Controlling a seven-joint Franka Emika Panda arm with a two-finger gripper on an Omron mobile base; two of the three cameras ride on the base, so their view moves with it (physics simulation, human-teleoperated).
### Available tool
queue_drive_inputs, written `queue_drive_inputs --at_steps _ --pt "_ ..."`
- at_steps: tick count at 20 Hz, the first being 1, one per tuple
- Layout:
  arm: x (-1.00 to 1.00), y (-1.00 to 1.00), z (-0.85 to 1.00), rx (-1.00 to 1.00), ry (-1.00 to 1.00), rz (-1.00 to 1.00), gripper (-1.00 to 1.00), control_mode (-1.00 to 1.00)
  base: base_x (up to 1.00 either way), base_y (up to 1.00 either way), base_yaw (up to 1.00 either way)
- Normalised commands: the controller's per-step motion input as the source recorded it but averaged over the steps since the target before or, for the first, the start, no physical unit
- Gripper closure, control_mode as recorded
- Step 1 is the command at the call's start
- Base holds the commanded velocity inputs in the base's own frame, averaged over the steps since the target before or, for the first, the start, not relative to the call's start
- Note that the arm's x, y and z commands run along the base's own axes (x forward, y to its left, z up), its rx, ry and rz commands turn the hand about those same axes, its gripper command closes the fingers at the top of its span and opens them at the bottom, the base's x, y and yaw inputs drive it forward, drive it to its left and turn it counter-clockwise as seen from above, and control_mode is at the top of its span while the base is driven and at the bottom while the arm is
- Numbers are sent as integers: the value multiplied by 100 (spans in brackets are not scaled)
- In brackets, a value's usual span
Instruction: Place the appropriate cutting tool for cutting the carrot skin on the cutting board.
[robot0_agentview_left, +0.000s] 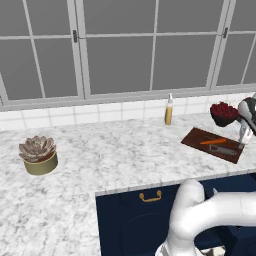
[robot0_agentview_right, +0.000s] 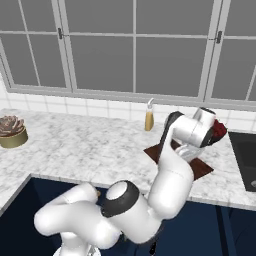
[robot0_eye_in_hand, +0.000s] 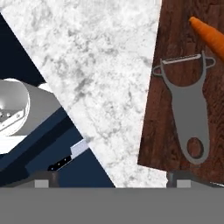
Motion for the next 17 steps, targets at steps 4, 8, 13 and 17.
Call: queue_drive_inputs --at_steps 4,8,13,17 --pt "-100 41 53 1 -14 -42 -100 -100 0 0 0" --pt "-100 36 64 -1 -7 -34 -100 -100 0 0 0" --pt "-100 50 35 -7 -12 -24 -100 -100 0 0 0" --pt "-100 45 24 -6 -17 -12 -100 -100 0 0 0"
